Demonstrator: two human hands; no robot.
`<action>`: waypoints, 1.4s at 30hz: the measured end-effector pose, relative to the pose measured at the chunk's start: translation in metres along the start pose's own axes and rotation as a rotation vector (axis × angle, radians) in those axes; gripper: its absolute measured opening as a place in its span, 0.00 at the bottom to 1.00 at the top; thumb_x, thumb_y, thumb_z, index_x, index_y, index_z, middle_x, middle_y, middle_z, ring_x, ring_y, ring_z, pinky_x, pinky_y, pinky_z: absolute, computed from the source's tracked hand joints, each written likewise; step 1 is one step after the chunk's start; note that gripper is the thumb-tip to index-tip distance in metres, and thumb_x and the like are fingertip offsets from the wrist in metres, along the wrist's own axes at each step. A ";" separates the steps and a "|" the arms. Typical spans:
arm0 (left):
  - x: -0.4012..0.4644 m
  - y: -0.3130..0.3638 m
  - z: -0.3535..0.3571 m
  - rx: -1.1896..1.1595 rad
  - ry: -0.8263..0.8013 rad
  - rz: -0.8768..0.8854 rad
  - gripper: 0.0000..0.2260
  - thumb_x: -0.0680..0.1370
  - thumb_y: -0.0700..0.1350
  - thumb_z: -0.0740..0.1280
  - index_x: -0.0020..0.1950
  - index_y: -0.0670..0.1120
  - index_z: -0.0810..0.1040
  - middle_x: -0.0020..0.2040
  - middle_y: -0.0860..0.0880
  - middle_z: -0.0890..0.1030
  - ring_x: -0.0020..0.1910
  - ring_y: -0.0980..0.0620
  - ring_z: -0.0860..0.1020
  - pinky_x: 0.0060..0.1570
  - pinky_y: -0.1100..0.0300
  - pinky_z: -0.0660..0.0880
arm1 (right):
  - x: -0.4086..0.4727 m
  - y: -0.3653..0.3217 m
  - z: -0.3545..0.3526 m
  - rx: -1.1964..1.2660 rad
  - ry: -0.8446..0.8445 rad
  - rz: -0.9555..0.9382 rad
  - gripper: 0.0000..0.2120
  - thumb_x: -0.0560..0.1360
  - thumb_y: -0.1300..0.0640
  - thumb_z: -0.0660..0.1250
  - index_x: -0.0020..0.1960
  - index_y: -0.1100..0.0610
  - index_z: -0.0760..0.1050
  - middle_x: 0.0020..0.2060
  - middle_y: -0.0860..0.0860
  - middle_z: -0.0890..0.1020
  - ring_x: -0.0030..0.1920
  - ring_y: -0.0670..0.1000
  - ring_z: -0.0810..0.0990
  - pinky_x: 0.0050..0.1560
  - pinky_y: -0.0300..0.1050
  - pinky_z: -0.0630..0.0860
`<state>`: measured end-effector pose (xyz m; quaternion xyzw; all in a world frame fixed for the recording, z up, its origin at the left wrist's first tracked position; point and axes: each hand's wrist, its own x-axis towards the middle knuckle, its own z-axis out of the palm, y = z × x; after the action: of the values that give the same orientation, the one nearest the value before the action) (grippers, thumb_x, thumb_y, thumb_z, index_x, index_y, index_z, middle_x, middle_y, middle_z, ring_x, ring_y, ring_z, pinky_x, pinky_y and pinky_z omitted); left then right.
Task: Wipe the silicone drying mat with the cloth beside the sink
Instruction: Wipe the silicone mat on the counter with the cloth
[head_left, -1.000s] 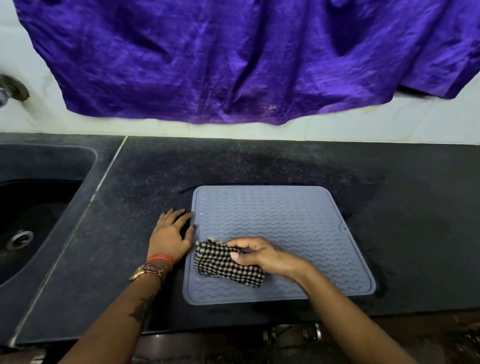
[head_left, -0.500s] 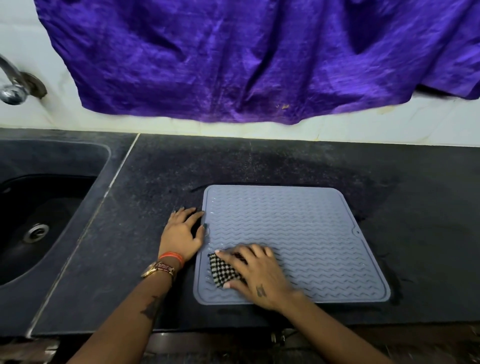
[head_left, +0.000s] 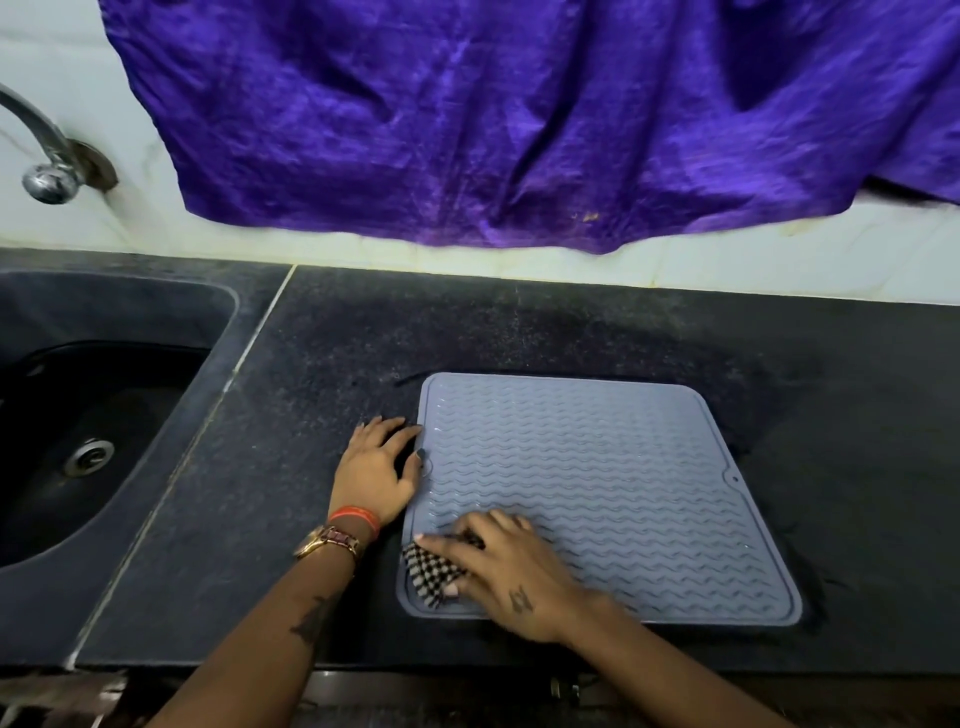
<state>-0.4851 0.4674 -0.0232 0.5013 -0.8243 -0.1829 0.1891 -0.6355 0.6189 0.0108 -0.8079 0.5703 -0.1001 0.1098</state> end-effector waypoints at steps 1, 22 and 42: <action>0.000 0.000 0.000 -0.004 -0.001 0.000 0.23 0.73 0.53 0.56 0.65 0.47 0.75 0.67 0.44 0.73 0.70 0.42 0.64 0.73 0.50 0.55 | 0.004 0.001 -0.004 0.000 0.039 0.021 0.24 0.74 0.44 0.54 0.70 0.41 0.60 0.56 0.51 0.75 0.54 0.54 0.74 0.53 0.51 0.71; 0.002 -0.002 0.001 -0.037 0.027 0.001 0.24 0.77 0.53 0.48 0.65 0.45 0.74 0.67 0.46 0.74 0.70 0.45 0.65 0.74 0.52 0.53 | 0.074 0.069 -0.010 -0.030 0.097 0.080 0.23 0.78 0.52 0.59 0.71 0.39 0.59 0.62 0.50 0.73 0.59 0.53 0.69 0.58 0.52 0.65; 0.004 0.000 0.001 0.011 0.023 -0.005 0.29 0.76 0.57 0.45 0.64 0.43 0.75 0.66 0.45 0.74 0.70 0.45 0.65 0.73 0.51 0.54 | 0.141 0.112 -0.026 -0.043 -0.051 0.130 0.32 0.77 0.65 0.57 0.71 0.35 0.56 0.72 0.50 0.64 0.67 0.56 0.65 0.67 0.55 0.63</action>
<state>-0.4873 0.4642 -0.0233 0.5065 -0.8218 -0.1729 0.1953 -0.6973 0.4482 0.0083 -0.7735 0.6208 -0.0597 0.1132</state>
